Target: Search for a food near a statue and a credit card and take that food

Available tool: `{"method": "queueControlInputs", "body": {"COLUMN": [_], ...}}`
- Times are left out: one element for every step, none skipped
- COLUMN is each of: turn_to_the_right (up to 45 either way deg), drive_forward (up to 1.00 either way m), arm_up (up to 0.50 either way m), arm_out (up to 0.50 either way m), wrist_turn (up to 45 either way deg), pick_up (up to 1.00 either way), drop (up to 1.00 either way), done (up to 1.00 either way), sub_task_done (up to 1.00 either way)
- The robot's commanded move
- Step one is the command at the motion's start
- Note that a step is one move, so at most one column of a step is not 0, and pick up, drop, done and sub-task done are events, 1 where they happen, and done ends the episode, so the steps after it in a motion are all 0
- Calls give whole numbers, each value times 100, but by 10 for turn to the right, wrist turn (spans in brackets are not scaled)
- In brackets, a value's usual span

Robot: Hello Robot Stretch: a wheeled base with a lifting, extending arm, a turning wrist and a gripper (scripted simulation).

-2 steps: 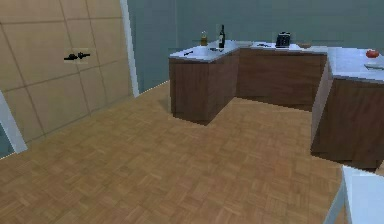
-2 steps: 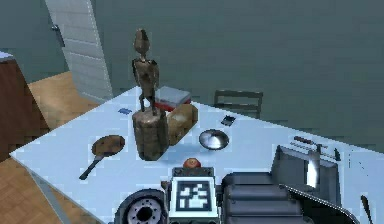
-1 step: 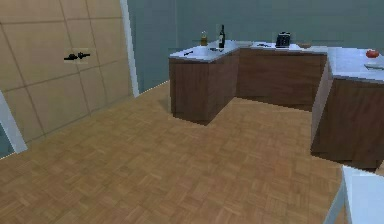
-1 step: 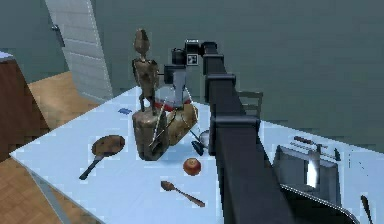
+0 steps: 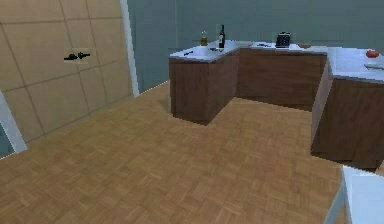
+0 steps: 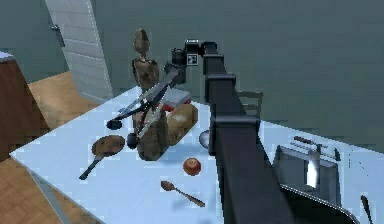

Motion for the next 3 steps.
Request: {"method": "queueControlInputs", "body": {"turn_to_the_right": [0, 0, 0], "drive_forward": [0, 0, 0], "arm_up": [0, 0, 0], "arm_out": [0, 0, 0], "wrist_turn": [450, 450, 240], "pick_up": [0, 0, 0], "drop": [0, 0, 0], "done": [0, 0, 0], "sub_task_done": [0, 0, 0]}}
